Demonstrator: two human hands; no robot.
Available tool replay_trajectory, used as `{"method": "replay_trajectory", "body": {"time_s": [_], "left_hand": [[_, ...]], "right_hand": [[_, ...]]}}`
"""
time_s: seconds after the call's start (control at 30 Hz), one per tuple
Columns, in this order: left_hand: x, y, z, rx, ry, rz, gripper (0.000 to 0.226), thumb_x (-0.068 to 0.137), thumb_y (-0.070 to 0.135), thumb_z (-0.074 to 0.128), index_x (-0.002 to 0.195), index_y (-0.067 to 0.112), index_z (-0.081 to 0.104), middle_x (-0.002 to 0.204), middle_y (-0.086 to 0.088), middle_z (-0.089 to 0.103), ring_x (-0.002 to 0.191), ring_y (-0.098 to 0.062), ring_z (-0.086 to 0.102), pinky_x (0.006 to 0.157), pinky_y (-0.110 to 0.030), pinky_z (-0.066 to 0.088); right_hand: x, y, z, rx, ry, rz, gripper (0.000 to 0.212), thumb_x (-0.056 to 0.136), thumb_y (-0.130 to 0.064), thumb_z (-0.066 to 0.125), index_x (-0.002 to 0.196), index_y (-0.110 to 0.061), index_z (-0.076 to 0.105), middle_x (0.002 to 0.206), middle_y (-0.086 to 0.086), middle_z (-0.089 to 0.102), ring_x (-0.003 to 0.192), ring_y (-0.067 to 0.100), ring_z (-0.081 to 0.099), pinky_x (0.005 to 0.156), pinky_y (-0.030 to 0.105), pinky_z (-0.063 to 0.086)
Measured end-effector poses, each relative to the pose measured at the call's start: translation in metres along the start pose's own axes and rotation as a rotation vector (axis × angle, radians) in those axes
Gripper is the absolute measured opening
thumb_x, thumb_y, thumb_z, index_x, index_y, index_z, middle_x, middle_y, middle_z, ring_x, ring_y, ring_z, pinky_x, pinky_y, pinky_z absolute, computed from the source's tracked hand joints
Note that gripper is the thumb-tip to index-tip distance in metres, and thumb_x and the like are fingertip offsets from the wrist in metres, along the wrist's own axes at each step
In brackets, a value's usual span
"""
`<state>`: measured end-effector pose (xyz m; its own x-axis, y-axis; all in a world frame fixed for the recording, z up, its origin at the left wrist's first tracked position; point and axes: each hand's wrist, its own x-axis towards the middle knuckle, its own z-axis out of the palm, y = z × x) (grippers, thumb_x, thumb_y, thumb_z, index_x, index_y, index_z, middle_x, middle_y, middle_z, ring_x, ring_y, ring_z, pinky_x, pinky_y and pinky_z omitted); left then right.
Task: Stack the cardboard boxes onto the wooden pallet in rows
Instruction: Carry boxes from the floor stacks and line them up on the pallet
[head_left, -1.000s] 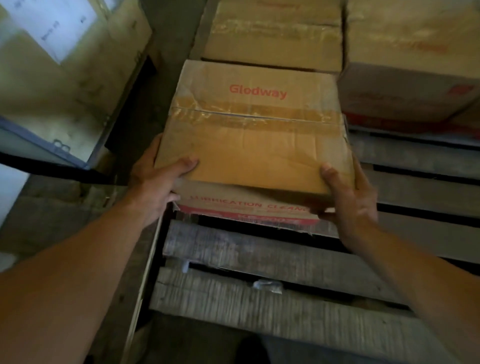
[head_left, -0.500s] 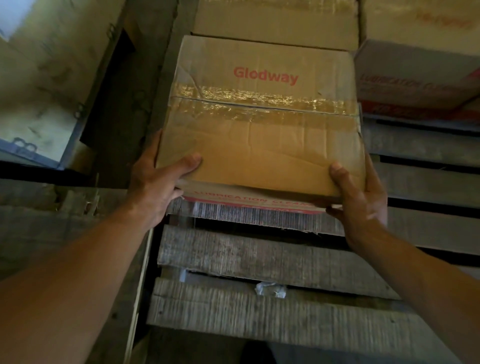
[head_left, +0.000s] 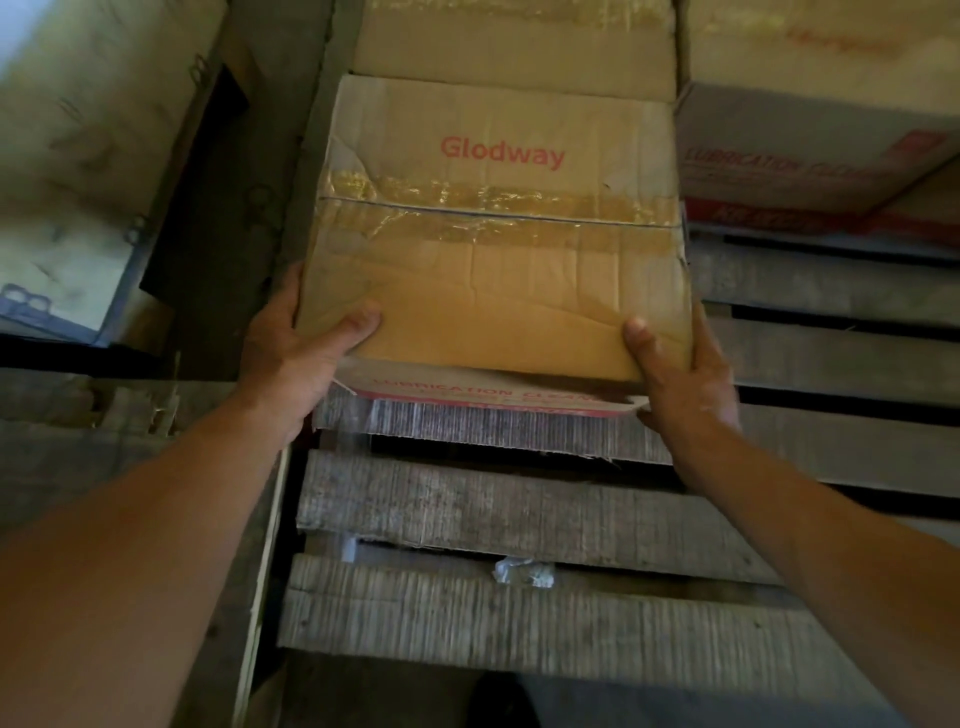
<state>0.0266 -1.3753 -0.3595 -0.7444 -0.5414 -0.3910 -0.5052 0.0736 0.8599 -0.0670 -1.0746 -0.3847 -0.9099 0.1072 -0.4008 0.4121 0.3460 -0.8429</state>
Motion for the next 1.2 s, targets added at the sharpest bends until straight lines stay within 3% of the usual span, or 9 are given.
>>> {"method": "replay_trajectory", "body": {"time_s": [0.13,0.2,0.27,0.33,0.5,0.8,0.93,1.07,1.2], "left_hand": [[-0.004,0.024,0.009,0.427,0.211,-0.012,0.099,0.079,0.044,0.080,0.158,0.027,0.022,0.149,-0.011,0.044,0.136,-0.033,0.043,0.108,-0.053,0.043],[-0.012,0.043,0.022,0.601,0.280,0.054,0.086,0.082,0.038,0.079,0.153,0.021,0.032,0.146,-0.016,0.045,0.134,-0.038,0.043,0.106,-0.055,0.042],[-0.024,0.063,0.045,0.658,0.296,0.146,0.062,0.086,0.036,0.073,0.140,0.017,0.048,0.137,-0.015,0.053,0.126,-0.036,0.050,0.098,-0.048,0.045],[-0.042,0.082,0.075,0.663,0.277,0.216,0.053,0.091,0.039,0.068,0.137,0.016,0.054,0.134,-0.013,0.058,0.123,-0.033,0.053,0.094,-0.043,0.042],[-0.100,0.145,0.186,0.594,0.090,0.365,0.066,0.090,0.049,0.063,0.141,0.009,0.055,0.140,-0.015,0.059,0.129,-0.031,0.054,0.109,-0.044,0.040],[-0.237,0.313,0.475,0.464,-0.159,0.564,0.061,0.089,0.057,0.062,0.138,0.020,0.059,0.138,-0.002,0.062,0.127,-0.020,0.057,0.109,-0.034,0.042],[-0.307,0.395,0.595,0.339,-0.217,0.670,0.052,0.091,0.047,0.065,0.132,0.016,0.062,0.131,-0.001,0.065,0.118,-0.017,0.061,0.097,-0.026,0.041],[-0.362,0.449,0.684,0.300,-0.282,0.785,0.046,0.092,0.043,0.066,0.127,0.013,0.066,0.120,-0.006,0.070,0.110,-0.022,0.064,0.089,-0.027,0.044],[-0.390,0.477,0.751,0.289,-0.384,0.849,0.054,0.092,0.044,0.066,0.135,0.013,0.061,0.129,-0.005,0.066,0.112,-0.017,0.061,0.089,-0.027,0.043]], "right_hand": [[0.001,-0.010,-0.008,-0.146,-0.056,-0.001,0.084,0.082,-0.070,0.064,0.153,-0.044,0.030,0.143,0.001,0.055,0.125,0.030,0.055,0.105,0.054,0.046],[0.002,-0.019,-0.020,-0.209,-0.097,-0.010,0.088,0.085,-0.067,0.063,0.157,-0.042,0.019,0.151,0.003,0.048,0.133,0.031,0.049,0.109,0.053,0.042],[0.005,-0.028,-0.041,-0.270,-0.053,-0.026,0.088,0.086,-0.069,0.059,0.157,-0.044,0.014,0.156,0.004,0.042,0.139,0.031,0.044,0.109,0.049,0.039],[0.006,-0.033,-0.073,-0.296,0.023,-0.060,0.081,0.089,-0.070,0.054,0.157,-0.044,0.017,0.158,0.001,0.040,0.142,0.030,0.040,0.109,0.046,0.038],[0.008,-0.025,-0.214,-0.291,0.169,-0.087,0.069,0.095,-0.064,0.047,0.156,-0.037,0.027,0.158,0.001,0.040,0.144,0.027,0.037,0.110,0.046,0.037],[0.027,-0.028,-0.586,-0.258,0.556,-0.083,0.061,0.097,-0.056,0.050,0.151,-0.029,0.040,0.151,0.008,0.049,0.137,0.033,0.043,0.108,0.041,0.036],[0.020,-0.037,-0.733,-0.196,0.736,-0.096,0.057,0.098,-0.055,0.050,0.149,-0.029,0.043,0.148,0.008,0.051,0.134,0.034,0.046,0.106,0.040,0.037],[0.017,-0.035,-0.828,-0.112,0.827,-0.068,0.063,0.098,-0.059,0.048,0.152,-0.029,0.036,0.148,0.006,0.050,0.133,0.029,0.047,0.109,0.046,0.040],[0.032,-0.029,-0.874,-0.009,0.870,-0.027,0.068,0.096,-0.060,0.050,0.155,-0.032,0.030,0.156,0.005,0.041,0.140,0.028,0.041,0.110,0.046,0.036]]}}
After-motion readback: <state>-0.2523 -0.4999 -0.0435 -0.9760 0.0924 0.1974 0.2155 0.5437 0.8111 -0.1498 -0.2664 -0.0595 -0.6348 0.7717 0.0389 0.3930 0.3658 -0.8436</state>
